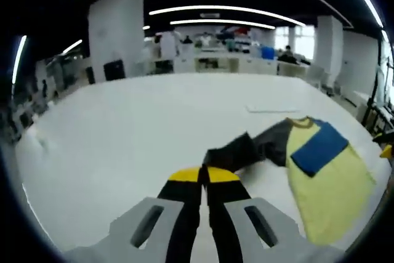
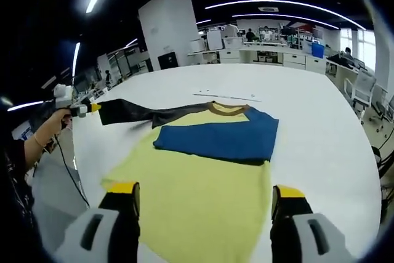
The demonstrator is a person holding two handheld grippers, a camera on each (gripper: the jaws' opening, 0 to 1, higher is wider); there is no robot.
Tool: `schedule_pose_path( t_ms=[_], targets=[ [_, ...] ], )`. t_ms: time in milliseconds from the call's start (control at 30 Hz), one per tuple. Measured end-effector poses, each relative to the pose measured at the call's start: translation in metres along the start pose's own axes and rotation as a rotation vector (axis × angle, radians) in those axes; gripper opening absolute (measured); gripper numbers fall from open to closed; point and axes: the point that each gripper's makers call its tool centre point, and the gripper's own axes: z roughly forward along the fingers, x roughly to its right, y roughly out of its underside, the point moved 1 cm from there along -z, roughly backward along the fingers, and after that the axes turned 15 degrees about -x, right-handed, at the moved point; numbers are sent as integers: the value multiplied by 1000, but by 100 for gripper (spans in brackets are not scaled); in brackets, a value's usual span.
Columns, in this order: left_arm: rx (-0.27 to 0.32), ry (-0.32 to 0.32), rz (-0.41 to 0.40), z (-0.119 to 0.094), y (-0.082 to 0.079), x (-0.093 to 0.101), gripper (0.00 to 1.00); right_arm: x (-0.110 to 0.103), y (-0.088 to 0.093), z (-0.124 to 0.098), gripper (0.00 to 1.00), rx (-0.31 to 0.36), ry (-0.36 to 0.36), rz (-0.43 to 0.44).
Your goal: Fold the garment on the visible template until the final outline fits inside the template.
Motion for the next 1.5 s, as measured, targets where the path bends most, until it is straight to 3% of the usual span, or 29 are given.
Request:
schedule_pose_path(
  t_ms=[267,467,567,667,1033,1133,1233,1500],
  targets=[
    [-41,-55,-9,21,4,-26,0,0,0,-4,89,5,2,5],
    [-125,-83,-3,42,22,-38,0,0,-1,-7,89,11,6,9],
    [-165,-124,45,51,29,-45,0,0,-1,-9,91,11,20,-14],
    [-168,-138,87,61,31,-48,0,0,-1,-10,92,10,36,-41],
    [-208,-186,120,85,38,-66,0,-9,-13,-19,99,21,28,-134],
    [-193,-187,92,87,38,-68,0,-9,-9,-18,98,-6,25,-147],
    [-171,-191,101,85,36,-69,5,-5,-6,-18,98,-23,43,-156],
    [-154,-180,56,76,40,-67,30,-8,-11,-23,98,-1,53,-148]
  ],
)
